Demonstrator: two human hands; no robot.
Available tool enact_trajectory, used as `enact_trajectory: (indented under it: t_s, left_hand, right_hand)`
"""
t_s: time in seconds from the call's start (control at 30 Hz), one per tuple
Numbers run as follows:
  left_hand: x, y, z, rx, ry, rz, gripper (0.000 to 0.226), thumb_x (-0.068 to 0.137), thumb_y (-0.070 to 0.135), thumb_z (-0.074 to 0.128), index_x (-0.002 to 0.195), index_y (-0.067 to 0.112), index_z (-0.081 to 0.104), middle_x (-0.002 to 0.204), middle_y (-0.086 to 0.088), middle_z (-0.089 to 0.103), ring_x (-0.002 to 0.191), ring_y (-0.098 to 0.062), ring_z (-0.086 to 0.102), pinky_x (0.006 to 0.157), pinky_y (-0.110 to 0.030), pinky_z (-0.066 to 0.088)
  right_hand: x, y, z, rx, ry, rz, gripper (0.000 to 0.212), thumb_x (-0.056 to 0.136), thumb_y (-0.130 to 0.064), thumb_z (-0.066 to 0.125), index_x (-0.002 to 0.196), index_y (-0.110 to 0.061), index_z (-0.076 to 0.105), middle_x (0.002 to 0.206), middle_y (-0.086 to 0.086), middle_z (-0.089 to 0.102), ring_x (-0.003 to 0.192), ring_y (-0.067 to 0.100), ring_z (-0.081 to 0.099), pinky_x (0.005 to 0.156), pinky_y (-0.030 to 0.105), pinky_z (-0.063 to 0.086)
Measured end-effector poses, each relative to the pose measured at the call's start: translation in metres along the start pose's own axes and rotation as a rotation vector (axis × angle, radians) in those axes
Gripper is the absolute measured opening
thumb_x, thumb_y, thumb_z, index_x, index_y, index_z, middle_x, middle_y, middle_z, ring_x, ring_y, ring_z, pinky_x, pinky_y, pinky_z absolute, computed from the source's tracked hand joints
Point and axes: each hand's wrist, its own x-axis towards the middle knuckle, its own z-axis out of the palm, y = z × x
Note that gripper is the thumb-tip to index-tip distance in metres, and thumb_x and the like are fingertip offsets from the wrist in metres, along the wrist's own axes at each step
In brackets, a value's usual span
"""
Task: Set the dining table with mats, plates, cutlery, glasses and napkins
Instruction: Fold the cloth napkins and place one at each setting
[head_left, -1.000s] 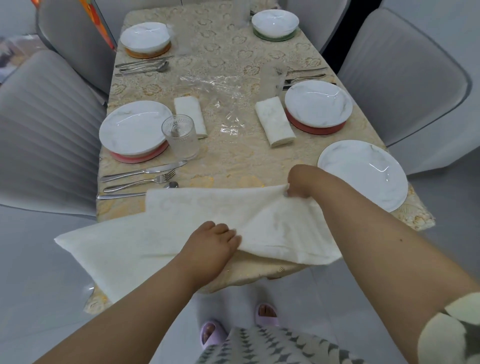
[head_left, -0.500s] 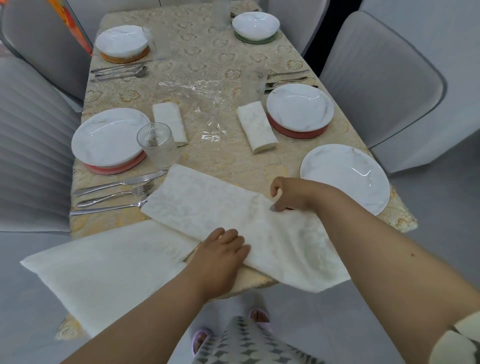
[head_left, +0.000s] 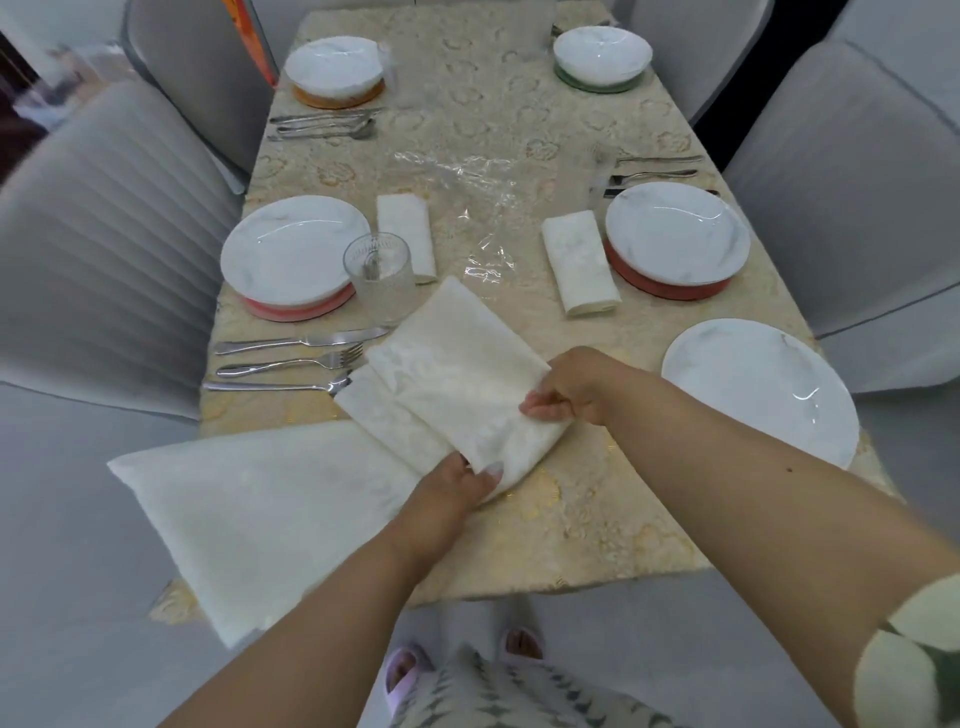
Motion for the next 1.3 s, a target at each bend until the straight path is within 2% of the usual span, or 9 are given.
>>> enact_trajectory:
  t_s: [0.03,0.1,0.17,0.33,0.6,0.77,1.0,1.17,1.3]
  left_hand:
    - [0.002,-0.001,0.002,0.035,0.063,-0.006,0.04,0.079,0.055,0.066,0.108,0.027,0.065,0.103,0.016,0.068,0.095,-0.008,0.063,0.089,-0.028,0.048]
    - [0.007,-0.002,0.008,-0.049,0.232,-0.096,0.028,0.085,0.039,0.07,0.098,0.014,0.069,0.086,0.003,0.068,0.077,-0.015,0.061,0.075,-0.03,0.049]
    - [0.013,-0.004,0.013,-0.169,0.327,-0.192,0.029,0.086,0.032,0.071,0.092,0.003,0.07,0.08,-0.01,0.066,0.07,-0.021,0.059,0.069,-0.033,0.049]
    - [0.006,-0.003,0.022,-0.148,0.328,-0.211,0.018,0.082,0.017,0.076,0.077,0.002,0.067,0.068,-0.008,0.066,0.057,-0.014,0.058,0.054,-0.023,0.046]
    - [0.009,-0.007,0.018,-0.606,0.381,-0.257,0.016,0.092,0.006,0.061,0.107,0.007,0.065,0.1,-0.007,0.072,0.092,-0.025,0.068,0.072,-0.035,0.058]
    - [0.0,-0.013,0.029,-0.586,0.398,-0.319,0.009,0.091,0.001,0.061,0.098,0.006,0.065,0.093,-0.007,0.071,0.085,-0.023,0.068,0.069,-0.033,0.058]
    - [0.017,0.003,0.009,-0.775,0.588,-0.21,0.008,0.088,0.013,0.069,0.095,0.013,0.066,0.097,-0.008,0.073,0.092,-0.027,0.069,0.087,-0.046,0.055]
    - [0.034,-0.002,-0.011,-0.357,0.824,-0.22,0.026,0.092,0.029,0.062,0.074,0.011,0.059,0.091,-0.002,0.066,0.09,-0.027,0.063,0.089,-0.036,0.051]
    - [0.031,0.004,-0.021,-0.042,0.867,-0.271,0.035,0.098,0.034,0.051,0.09,0.003,0.066,0.089,-0.007,0.06,0.088,-0.027,0.056,0.075,-0.026,0.037]
  right_hand:
    - [0.005,0.0,-0.001,-0.256,0.032,-0.082,0.021,0.094,-0.001,0.053,0.113,0.006,0.055,0.08,0.016,0.058,0.063,0.022,0.065,0.054,0.028,0.054]
    - [0.012,-0.001,-0.004,-0.782,0.125,-0.302,0.022,0.093,-0.024,0.059,0.107,-0.007,0.062,0.095,0.014,0.06,0.088,0.028,0.065,0.069,0.03,0.046]
    - [0.018,-0.002,-0.004,-0.943,0.203,-0.415,0.024,0.092,-0.037,0.057,0.096,-0.015,0.063,0.106,0.013,0.055,0.105,0.031,0.056,0.078,0.03,0.04]
    - [0.03,0.003,-0.003,-0.843,0.167,-0.555,0.02,0.095,-0.029,0.053,0.08,-0.016,0.053,0.091,0.005,0.056,0.089,0.023,0.054,0.068,0.028,0.034]
    - [0.037,0.009,0.0,-0.934,0.024,-0.506,0.028,0.099,-0.024,0.047,0.072,-0.021,0.04,0.087,0.001,0.049,0.085,0.02,0.046,0.068,0.027,0.029]
    - [0.041,0.009,0.008,-0.916,0.021,-0.557,0.019,0.098,-0.027,0.047,0.108,-0.011,0.053,0.105,0.006,0.059,0.095,0.023,0.054,0.074,0.03,0.036]
    - [0.042,-0.001,0.034,-0.9,0.073,-0.648,0.032,0.096,-0.032,0.051,0.123,-0.015,0.048,0.116,0.006,0.06,0.105,0.026,0.057,0.084,0.033,0.043]
    - [0.052,-0.014,0.053,-0.914,0.084,-0.671,0.015,0.099,-0.027,0.044,0.103,-0.016,0.053,0.101,0.006,0.062,0.094,0.026,0.055,0.071,0.031,0.038]
    - [0.063,-0.021,0.06,-0.846,0.084,-0.681,0.015,0.098,-0.028,0.048,0.088,-0.02,0.056,0.085,-0.002,0.056,0.083,0.019,0.05,0.067,0.029,0.034]
